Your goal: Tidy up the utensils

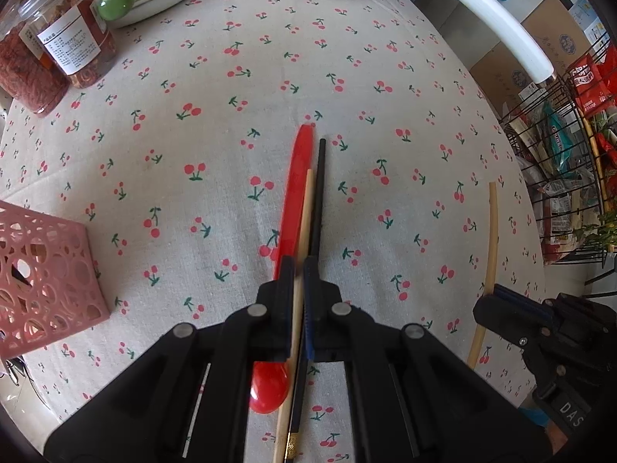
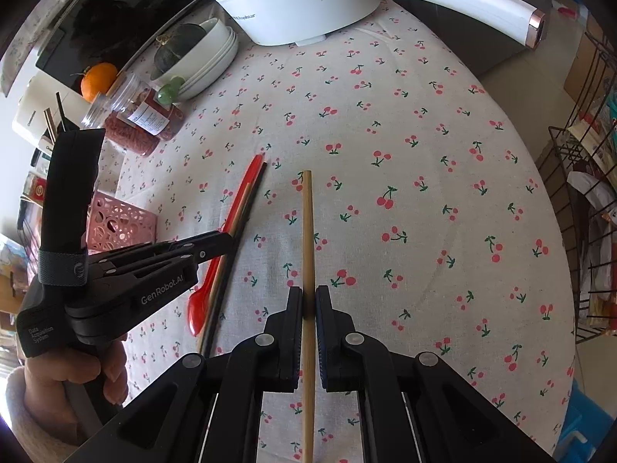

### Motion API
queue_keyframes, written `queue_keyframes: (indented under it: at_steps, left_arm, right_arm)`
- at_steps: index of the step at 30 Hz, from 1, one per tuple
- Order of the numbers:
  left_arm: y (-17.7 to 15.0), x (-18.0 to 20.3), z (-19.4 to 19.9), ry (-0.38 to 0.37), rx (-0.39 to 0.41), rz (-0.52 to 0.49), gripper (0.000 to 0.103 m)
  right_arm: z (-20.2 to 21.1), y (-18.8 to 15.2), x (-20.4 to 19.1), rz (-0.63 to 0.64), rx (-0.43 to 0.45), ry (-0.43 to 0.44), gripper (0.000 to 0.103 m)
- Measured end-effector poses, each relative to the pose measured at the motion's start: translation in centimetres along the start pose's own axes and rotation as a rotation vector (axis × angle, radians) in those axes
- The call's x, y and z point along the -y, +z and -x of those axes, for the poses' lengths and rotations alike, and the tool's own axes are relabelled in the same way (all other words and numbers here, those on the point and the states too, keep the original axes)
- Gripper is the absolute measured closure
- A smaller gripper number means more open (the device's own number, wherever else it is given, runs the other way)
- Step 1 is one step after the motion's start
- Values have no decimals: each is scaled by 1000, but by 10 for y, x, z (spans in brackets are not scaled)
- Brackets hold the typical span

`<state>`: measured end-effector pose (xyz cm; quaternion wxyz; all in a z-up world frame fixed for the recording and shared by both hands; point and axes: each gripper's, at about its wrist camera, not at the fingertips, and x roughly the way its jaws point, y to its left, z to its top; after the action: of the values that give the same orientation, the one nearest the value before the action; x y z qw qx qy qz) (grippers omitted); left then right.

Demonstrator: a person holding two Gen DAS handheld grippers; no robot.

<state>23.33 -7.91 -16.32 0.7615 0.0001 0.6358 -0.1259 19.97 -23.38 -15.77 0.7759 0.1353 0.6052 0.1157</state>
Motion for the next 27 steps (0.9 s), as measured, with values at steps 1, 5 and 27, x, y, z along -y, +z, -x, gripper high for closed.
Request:
queue_keyframes:
  at_steps: [1,5,27]
  left_arm:
    - [-1,0,0,5,-3,-4,97]
    - [-1,-2,-1,17,-15,-12,97]
    - [-5,3,-2,-4,-32,-56,92]
  right_arm:
    - [0,0,0,0,1,0,96]
    - [0,0,1,-3,2,0,96]
    - [-4,2,-4,8,-10,-2,96]
